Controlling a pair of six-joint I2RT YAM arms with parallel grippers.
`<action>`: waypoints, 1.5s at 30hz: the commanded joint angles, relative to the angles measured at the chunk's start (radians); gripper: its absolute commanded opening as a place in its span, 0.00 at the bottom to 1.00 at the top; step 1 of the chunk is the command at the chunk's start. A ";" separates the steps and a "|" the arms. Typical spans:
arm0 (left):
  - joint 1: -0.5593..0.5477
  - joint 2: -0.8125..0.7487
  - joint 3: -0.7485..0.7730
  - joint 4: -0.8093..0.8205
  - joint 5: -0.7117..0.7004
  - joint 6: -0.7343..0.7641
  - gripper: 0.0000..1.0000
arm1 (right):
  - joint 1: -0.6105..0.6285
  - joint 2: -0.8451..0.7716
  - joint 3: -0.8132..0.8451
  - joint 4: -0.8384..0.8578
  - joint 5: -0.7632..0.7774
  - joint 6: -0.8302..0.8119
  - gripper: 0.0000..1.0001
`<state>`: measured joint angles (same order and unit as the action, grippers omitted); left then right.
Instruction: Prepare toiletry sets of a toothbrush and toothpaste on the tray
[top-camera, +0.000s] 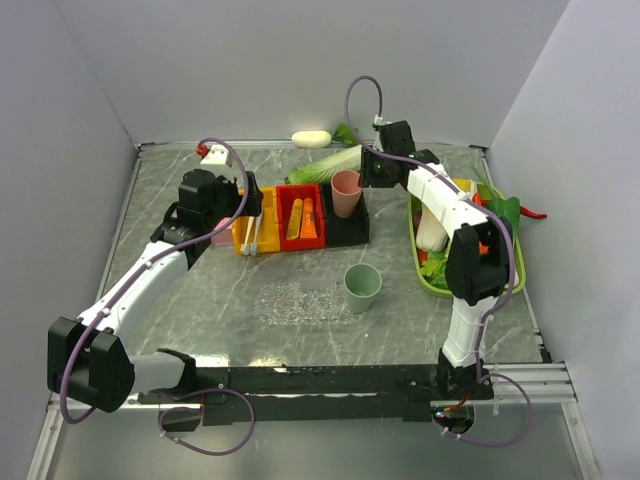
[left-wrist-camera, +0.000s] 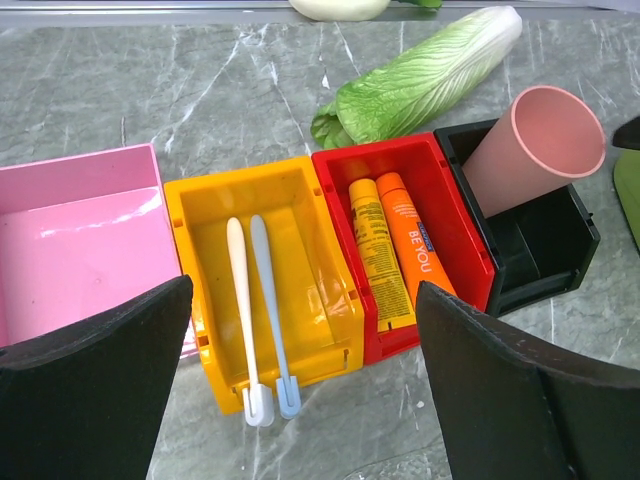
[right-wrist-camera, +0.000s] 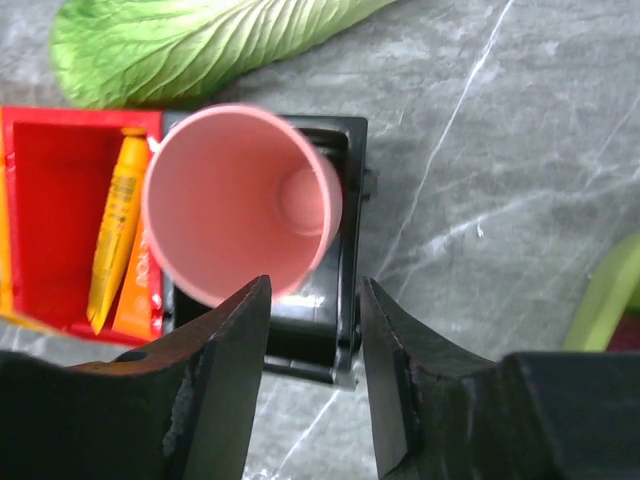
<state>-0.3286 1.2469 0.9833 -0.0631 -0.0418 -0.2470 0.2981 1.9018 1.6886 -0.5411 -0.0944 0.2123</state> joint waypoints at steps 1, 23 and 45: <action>-0.001 -0.033 -0.006 0.055 0.028 0.023 0.97 | -0.004 0.043 0.068 -0.011 0.024 -0.010 0.47; -0.001 -0.012 0.005 0.055 0.066 0.026 0.98 | 0.018 0.175 0.183 -0.037 0.087 0.009 0.32; -0.001 -0.020 0.006 0.055 0.072 0.028 0.98 | 0.038 0.108 0.184 -0.072 0.093 -0.022 0.00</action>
<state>-0.3286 1.2465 0.9813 -0.0563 0.0216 -0.2298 0.3275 2.0678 1.8305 -0.5915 -0.0109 0.2096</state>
